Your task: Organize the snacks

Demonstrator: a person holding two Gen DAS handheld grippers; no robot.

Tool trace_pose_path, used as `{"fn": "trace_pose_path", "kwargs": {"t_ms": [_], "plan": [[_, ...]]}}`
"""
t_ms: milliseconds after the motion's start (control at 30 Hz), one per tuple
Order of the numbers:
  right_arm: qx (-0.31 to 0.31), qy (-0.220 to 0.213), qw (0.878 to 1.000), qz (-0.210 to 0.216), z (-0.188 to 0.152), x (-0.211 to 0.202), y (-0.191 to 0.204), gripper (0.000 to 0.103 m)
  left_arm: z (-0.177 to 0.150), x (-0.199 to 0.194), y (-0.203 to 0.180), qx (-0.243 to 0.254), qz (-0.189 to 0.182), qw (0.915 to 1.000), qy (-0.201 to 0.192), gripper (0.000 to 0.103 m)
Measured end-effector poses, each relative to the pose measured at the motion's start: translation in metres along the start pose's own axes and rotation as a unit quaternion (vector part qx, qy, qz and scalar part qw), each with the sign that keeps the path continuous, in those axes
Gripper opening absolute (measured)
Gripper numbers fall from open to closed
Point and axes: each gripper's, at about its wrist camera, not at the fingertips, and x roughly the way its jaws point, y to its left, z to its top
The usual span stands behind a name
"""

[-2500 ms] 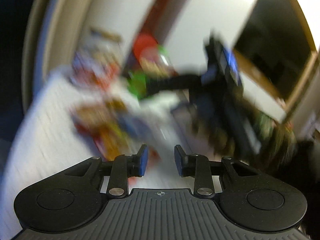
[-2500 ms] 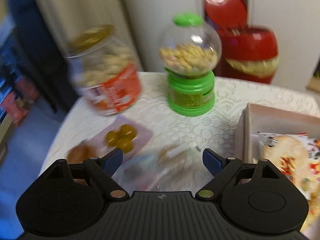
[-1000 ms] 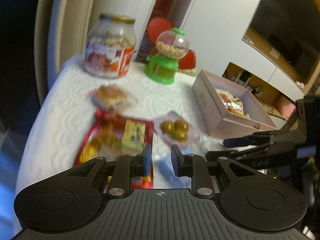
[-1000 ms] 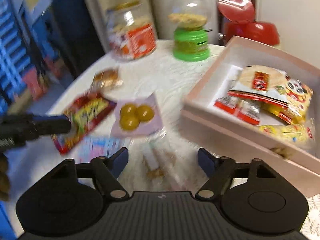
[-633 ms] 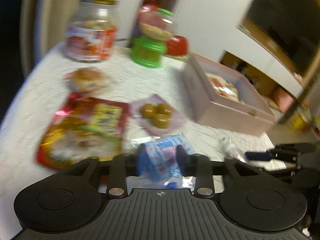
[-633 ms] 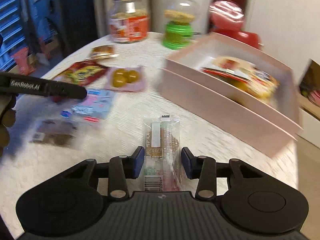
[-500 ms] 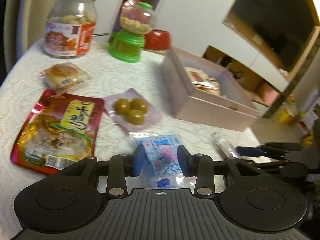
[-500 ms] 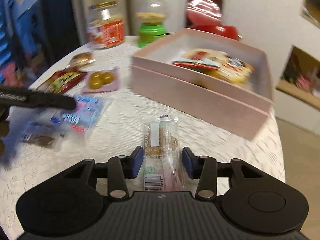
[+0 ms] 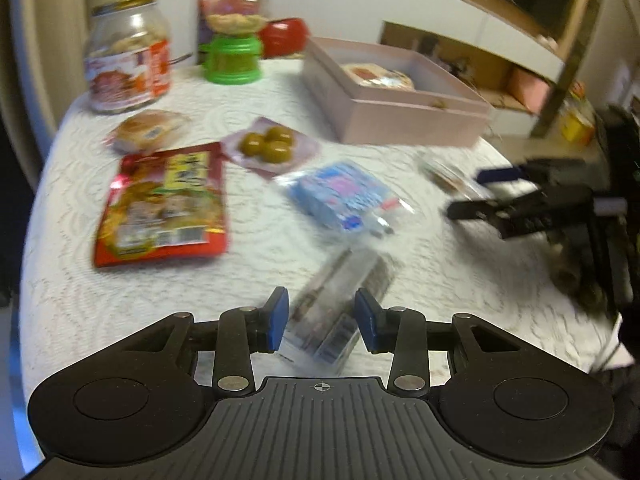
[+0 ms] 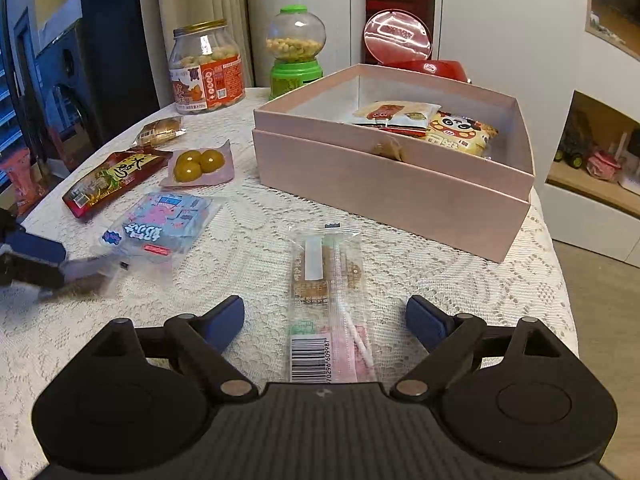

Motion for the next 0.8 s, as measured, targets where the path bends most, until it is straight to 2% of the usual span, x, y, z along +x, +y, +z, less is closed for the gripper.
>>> {"fn": "trace_pose_path", "kwargs": {"t_ms": [133,300,433,500,600,700,800], "plan": [[-0.004,-0.001,1.0,-0.003,-0.001,0.001,0.001,0.09,0.001,0.007,-0.031,0.047,-0.012,0.9988,0.007,0.045],[-0.003,-0.002,1.0,-0.003,-0.001,0.001,0.0,0.092,0.009,0.029,-0.061,0.076,-0.001,0.9971,-0.002,0.046],[0.0,-0.002,1.0,0.001,-0.001,0.001,-0.003,0.093,0.018,0.05,-0.079,0.072,-0.019,0.997,-0.021,0.048],[0.011,-0.004,1.0,0.001,-0.001,0.0,-0.007,0.093,0.022,0.057,-0.089,0.07,-0.004,0.9971,-0.03,0.048],[0.038,-0.007,0.999,0.001,-0.002,-0.002,-0.017,0.093,0.024,0.058,-0.089,0.075,0.016,0.9965,-0.033,0.047],[0.053,-0.006,0.999,-0.005,-0.001,-0.002,-0.022,0.093,0.021,0.052,-0.076,0.059,0.061,0.9958,-0.036,0.047],[0.035,0.0,0.999,-0.013,0.002,0.003,-0.017,0.093,0.02,0.046,-0.068,0.042,0.04,0.998,-0.024,0.047]]}}
